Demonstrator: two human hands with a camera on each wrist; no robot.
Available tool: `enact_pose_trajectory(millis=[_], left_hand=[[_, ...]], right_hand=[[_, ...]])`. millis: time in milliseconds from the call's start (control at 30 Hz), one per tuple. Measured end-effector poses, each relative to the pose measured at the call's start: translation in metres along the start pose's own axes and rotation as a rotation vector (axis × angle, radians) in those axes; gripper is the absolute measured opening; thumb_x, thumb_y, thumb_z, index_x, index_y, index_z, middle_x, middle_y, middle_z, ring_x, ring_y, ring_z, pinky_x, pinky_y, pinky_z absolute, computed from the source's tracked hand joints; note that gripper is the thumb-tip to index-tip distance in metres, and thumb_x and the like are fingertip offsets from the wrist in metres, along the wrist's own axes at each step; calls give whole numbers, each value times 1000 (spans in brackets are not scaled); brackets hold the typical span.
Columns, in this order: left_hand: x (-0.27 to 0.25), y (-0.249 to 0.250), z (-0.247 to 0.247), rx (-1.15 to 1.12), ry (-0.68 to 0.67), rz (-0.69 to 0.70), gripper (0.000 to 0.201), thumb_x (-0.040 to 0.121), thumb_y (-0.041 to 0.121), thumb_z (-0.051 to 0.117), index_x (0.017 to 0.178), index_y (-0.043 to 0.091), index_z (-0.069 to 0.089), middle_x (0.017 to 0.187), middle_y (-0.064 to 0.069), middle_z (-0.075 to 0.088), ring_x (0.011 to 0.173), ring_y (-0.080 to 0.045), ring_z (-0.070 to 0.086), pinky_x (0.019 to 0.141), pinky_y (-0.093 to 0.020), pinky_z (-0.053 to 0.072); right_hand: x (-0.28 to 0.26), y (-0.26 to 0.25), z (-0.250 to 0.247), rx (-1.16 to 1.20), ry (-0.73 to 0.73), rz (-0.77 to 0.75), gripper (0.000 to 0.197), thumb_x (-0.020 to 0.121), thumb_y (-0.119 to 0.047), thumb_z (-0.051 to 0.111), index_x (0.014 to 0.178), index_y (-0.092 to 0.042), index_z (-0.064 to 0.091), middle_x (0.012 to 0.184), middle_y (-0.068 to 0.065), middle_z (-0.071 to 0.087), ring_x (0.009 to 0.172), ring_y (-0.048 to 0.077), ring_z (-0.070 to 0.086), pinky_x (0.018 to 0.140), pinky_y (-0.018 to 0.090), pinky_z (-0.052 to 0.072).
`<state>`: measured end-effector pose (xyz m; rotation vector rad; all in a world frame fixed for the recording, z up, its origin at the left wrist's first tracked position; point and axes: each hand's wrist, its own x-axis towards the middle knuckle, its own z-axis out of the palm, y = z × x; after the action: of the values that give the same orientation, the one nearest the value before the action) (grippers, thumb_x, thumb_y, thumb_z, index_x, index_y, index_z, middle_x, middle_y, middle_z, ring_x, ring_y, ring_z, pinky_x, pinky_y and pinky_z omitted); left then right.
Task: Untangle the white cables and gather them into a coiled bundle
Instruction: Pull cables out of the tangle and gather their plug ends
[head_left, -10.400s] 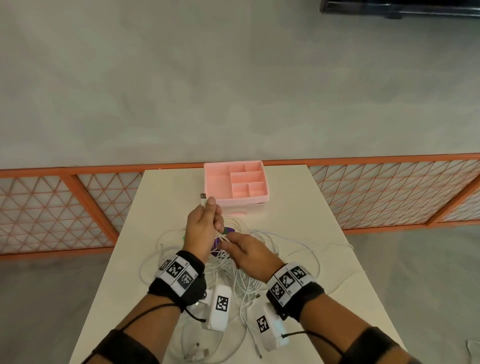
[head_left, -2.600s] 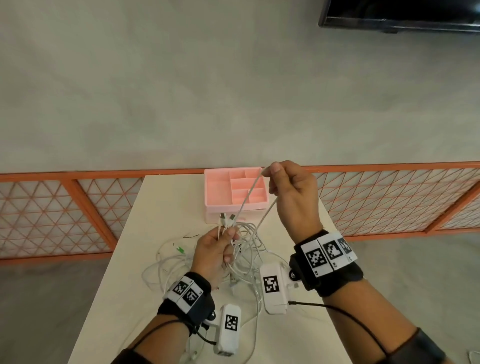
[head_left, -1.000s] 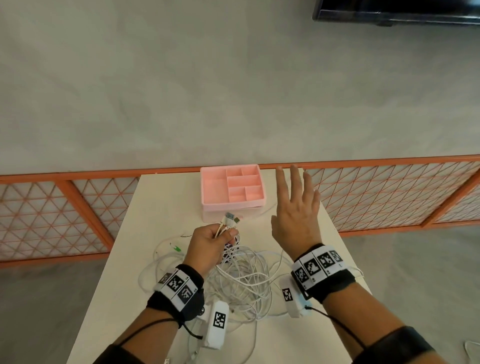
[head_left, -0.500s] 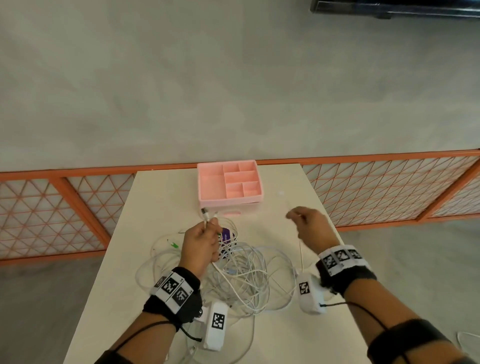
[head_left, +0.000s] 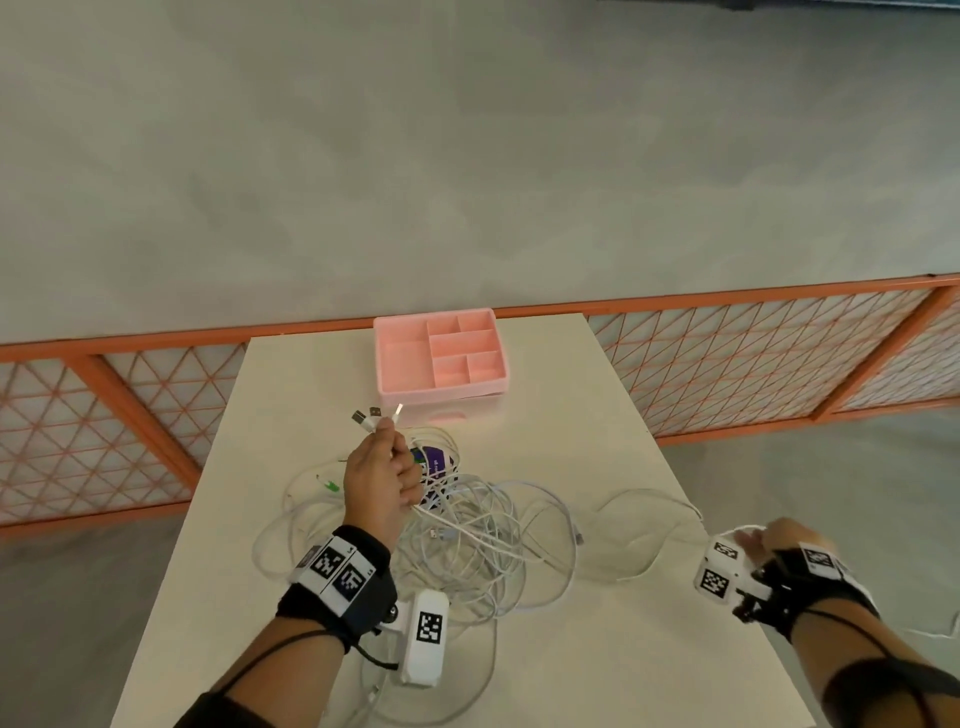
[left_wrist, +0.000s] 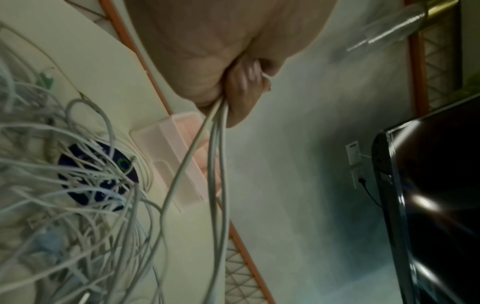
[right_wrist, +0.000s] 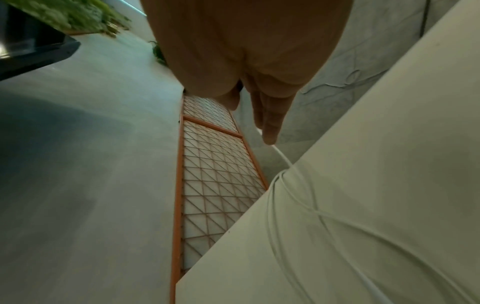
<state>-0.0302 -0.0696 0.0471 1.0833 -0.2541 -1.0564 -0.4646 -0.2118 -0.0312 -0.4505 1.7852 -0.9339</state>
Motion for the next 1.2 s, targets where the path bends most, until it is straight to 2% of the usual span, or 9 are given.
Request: enact_pose_trajectory(millis=[100, 167, 267, 367, 467, 633, 833, 1067, 1200], left_hand=[[-4, -5, 16, -76, -58, -117, 36, 104, 34, 39, 74, 17, 49, 52, 7, 30, 38, -6, 23, 36, -20, 19], [-8, -10, 29, -85, -95, -153, 33, 103, 30, 36, 77, 17, 50, 53, 7, 32, 38, -6, 24, 38, -20, 20], [-15, -17, 49, -56, -148, -145, 31, 104, 25, 34, 80, 15, 50, 55, 5, 33, 40, -7, 27, 40, -21, 23], [-18, -16, 59, -35, -170, -54, 29, 107, 20, 35, 84, 12, 50, 58, 3, 36, 44, -9, 31, 43, -23, 28], [-14, 2, 55, -62, -172, 40, 31, 108, 17, 34, 82, 11, 51, 60, 1, 38, 47, -11, 35, 47, -24, 35], [0, 34, 24, -45, -70, 159, 31, 108, 14, 35, 84, 9, 54, 59, 2, 44, 50, -13, 42, 54, -29, 49], [6, 30, 7, 145, -80, 202, 30, 108, 16, 36, 88, 7, 56, 57, 4, 39, 45, -7, 31, 42, -20, 29], [8, 34, -6, 251, -60, 196, 31, 108, 16, 37, 88, 6, 58, 52, 6, 34, 42, -6, 25, 41, -16, 21], [8, 32, -15, 262, -60, 148, 30, 108, 14, 37, 87, 5, 58, 49, 8, 33, 39, -5, 24, 42, -13, 20]], right_hand=[[-21, 0, 44, -271, -17, -219, 41, 93, -21, 53, 131, -4, 52, 90, 9, 59, 91, 29, 63, 97, 54, 50], [-66, -4, 82, -316, -103, -530, 35, 90, -35, 62, 122, -20, 59, 100, 0, 66, 99, 22, 65, 93, 46, 53], [-155, 2, 134, -424, -636, -859, 45, 87, -37, 72, 129, -28, 56, 110, -10, 67, 104, 2, 62, 91, 21, 50], [-200, 29, 172, -740, -972, -975, 46, 86, -51, 66, 127, -33, 50, 98, -7, 68, 92, 3, 64, 86, 26, 50], [-204, 51, 184, -794, -932, -1089, 17, 102, -41, 43, 96, -26, 44, 68, -8, 54, 61, 15, 51, 64, 35, 41], [-184, 46, 169, -1043, -831, -1254, 24, 105, -46, 27, 92, -27, 34, 73, 5, 58, 70, 32, 56, 63, 39, 41], [-152, 27, 155, -1281, -785, -1347, 34, 105, -45, 26, 101, -17, 44, 86, 8, 63, 76, 31, 58, 67, 38, 43], [-79, 14, 103, -1444, -664, -1004, 26, 105, -41, 31, 96, -22, 47, 88, 1, 63, 81, 24, 60, 79, 39, 49], [-47, 8, 70, -1570, -537, -825, 18, 101, -29, 43, 86, -27, 51, 84, -3, 62, 82, 20, 61, 74, 32, 48]])
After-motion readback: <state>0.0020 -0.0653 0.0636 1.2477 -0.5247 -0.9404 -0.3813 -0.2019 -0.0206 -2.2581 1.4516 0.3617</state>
